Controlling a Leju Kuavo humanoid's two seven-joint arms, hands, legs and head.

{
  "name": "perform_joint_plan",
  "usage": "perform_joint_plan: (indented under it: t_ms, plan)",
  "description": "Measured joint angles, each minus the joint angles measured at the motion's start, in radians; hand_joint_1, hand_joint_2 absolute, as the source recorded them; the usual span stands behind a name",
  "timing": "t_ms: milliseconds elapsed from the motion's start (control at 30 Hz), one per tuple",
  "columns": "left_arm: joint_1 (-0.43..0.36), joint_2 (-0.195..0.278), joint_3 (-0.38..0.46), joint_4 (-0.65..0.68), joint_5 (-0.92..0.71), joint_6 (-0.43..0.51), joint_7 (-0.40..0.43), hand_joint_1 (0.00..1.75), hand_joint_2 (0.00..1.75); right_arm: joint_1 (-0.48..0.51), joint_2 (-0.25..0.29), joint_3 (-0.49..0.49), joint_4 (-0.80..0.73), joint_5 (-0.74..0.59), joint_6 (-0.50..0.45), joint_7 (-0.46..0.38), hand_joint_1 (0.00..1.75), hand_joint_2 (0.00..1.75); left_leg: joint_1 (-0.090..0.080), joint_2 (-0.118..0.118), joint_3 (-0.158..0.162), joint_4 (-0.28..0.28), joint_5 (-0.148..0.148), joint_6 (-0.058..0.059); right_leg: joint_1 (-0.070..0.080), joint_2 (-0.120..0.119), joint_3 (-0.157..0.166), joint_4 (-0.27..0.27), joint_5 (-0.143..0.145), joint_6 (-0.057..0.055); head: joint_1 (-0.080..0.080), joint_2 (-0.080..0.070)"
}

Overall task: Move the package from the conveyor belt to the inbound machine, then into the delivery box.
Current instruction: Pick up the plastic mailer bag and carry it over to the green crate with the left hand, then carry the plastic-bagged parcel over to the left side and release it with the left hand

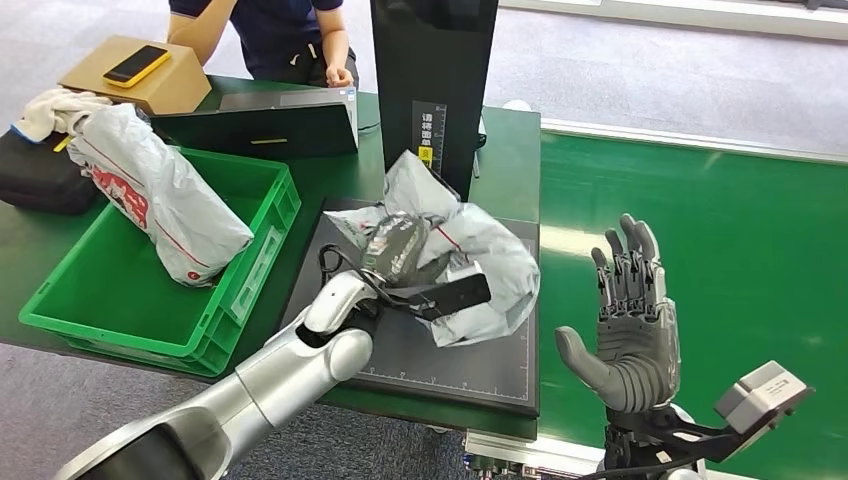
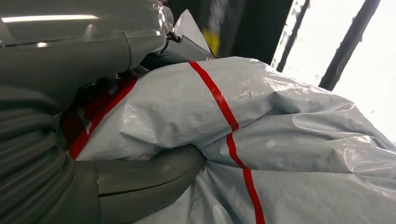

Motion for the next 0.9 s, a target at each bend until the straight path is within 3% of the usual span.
perform_joint_plan:
  t_ms: [100,233,400,500,667,900]
  plan:
    - [0.073,0.035,0.111,-0.206,0.099,0.126,-0.010,1.75,1.75,0.020,0.000,-0.005,-0.008,-0.001,-0.017,0.000,0.00,1.75,0.000,0.001,0.000,0.000,0.000,0.000,0.000,0.001,-0.001,0.000,0.000,0.000,0.000,0.000]
    - [0.221,0.067,0.343,-0.479,0.295,0.253,-0.084,1.75,1.75,0.057,0.000,-0.006,-0.034,-0.006,-0.071,0.003,0.00,1.75,0.000,0.002,0.000,-0.001,-0.001,-0.001,0.000,0.002,-0.001,0.000,-0.001,-0.002,0.000,0.000]
    - [0.393,0.068,0.694,-0.678,0.404,0.283,-0.163,1.75,1.75,0.122,0.000,-0.009,-0.091,-0.007,-0.093,0.004,0.00,1.75,0.002,0.003,0.000,-0.002,-0.002,-0.002,0.001,0.003,-0.003,0.000,-0.003,-0.004,0.000,0.000]
    - [0.442,0.066,0.833,-0.742,0.406,0.286,-0.169,1.75,1.75,0.143,0.000,-0.009,-0.112,-0.007,-0.094,0.004,0.00,1.75,0.002,0.003,0.000,-0.002,-0.002,-0.002,0.002,0.003,-0.002,0.000,-0.003,-0.004,0.000,0.000]
    - [0.478,0.064,0.992,-0.794,0.413,0.302,-0.160,1.75,1.75,0.166,0.000,-0.009,-0.138,-0.007,-0.103,0.005,0.00,1.75,0.002,0.003,0.000,-0.002,-0.001,-0.002,0.001,0.003,-0.002,0.000,-0.003,-0.004,0.000,0.000]
    - [0.469,0.062,1.172,-0.723,0.445,0.325,-0.129,1.75,1.75,0.175,0.000,-0.009,-0.152,-0.007,-0.111,0.012,0.00,1.75,0.002,0.003,0.001,-0.002,-0.001,-0.002,0.001,0.003,-0.001,0.000,-0.002,-0.004,0.000,0.000]
